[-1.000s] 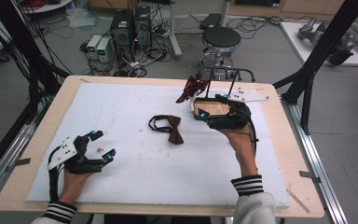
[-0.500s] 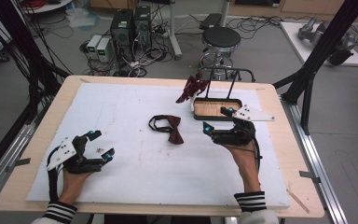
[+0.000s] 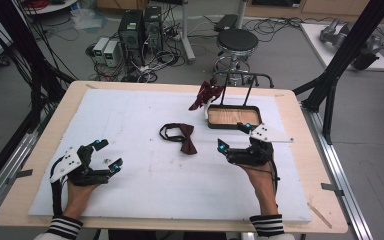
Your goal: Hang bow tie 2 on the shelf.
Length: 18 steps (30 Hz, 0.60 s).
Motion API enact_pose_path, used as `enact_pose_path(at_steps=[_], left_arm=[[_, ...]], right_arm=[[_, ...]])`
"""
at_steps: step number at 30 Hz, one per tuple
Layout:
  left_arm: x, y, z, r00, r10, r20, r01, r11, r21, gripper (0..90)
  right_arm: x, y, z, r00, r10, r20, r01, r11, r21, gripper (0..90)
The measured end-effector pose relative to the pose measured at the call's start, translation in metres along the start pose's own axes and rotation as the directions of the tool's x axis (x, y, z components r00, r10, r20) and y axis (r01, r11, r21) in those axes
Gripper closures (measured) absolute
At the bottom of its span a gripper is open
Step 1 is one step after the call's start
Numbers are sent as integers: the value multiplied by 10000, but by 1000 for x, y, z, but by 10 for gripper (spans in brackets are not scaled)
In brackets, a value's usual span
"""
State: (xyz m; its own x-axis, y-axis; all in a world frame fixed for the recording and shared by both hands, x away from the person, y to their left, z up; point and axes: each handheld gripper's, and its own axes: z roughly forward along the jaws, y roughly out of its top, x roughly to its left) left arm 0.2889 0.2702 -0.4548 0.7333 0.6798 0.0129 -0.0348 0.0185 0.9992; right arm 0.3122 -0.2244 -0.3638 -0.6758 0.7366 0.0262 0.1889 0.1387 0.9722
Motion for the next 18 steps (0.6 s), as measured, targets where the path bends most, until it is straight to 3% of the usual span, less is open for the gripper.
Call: enact_pose_path(at_steps=[12,18], left_arm=[[0,0,0,10000,8,2,-8,10000,12,140],[0,0,0,10000,20,4,-20,10000,10,140]], right_arm=[[-3,-2,6,9999,101,58,-101,9998,146,103],[-2,-4,18,9999,96,-132,-88,9984,561,103]])
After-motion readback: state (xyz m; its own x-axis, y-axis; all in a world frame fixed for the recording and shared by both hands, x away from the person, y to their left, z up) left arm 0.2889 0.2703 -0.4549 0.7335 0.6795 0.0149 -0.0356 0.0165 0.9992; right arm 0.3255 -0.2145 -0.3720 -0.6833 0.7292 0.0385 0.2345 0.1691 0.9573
